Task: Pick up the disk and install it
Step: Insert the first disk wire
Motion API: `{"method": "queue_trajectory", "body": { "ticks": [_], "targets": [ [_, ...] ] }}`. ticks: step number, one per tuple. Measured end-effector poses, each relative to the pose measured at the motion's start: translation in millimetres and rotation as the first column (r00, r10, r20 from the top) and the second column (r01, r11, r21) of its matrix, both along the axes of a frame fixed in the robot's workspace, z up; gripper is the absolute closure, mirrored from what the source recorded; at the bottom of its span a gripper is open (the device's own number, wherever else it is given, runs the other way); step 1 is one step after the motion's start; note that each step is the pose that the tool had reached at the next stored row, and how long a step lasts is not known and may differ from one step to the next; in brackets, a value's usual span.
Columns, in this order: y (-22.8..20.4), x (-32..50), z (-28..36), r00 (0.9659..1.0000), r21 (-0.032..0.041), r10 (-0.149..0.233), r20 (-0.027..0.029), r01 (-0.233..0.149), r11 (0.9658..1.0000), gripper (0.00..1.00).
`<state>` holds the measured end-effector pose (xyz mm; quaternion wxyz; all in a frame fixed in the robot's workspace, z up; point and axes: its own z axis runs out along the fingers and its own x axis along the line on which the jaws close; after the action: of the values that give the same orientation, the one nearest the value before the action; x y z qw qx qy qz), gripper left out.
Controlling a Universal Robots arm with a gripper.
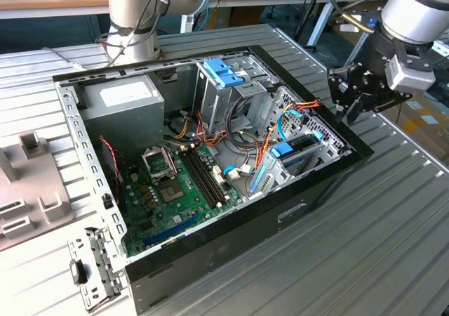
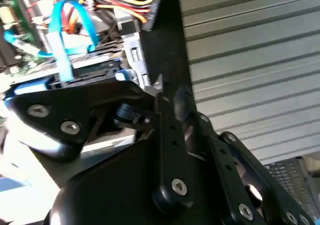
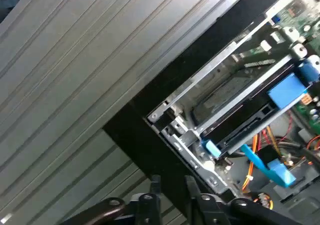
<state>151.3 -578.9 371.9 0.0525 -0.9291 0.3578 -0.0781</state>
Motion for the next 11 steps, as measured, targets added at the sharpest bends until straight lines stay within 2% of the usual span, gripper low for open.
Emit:
{"method": "queue_trajectory", "body": {
  "ticks": [1,3,4,5,6,7,8,9,10,11],
  "targets": [
    [0.0,-0.2,-0.1,0.9989,-0.0002,0.000,0.0475,0.000,1.0000,0.64],
    [0.0,-0.6,-0.3,0.9953,-0.0005,0.000,0.0972,0.000,1.0000,0.64],
    [0.0,-0.7,-0.4,0.9917,-0.0006,0.001,0.1289,0.000,1.0000,0.64],
    [0.0,-0.8,-0.4,0.9897,-0.0007,0.001,0.1434,0.000,1.0000,0.64],
    [0.0,-0.8,-0.5,0.9890,-0.0010,0.001,0.1477,-0.001,1.0000,0.64],
    [0.0,-0.8,-0.7,0.9906,-0.0030,0.001,0.1366,-0.001,1.0000,0.64],
    [0.0,-0.8,-0.7,0.9930,-0.0051,0.001,0.1179,-0.001,1.0000,0.64],
    [0.0,-0.7,-1.1,0.9955,-0.0064,0.001,0.0952,-0.001,1.0000,0.64],
    [0.0,-0.6,-1.3,0.9967,-0.0072,0.001,0.0814,-0.001,1.0000,0.64],
    [0.0,-0.7,-1.3,0.9970,-0.0071,0.001,0.0779,-0.001,1.0000,0.64]
  ]
}}
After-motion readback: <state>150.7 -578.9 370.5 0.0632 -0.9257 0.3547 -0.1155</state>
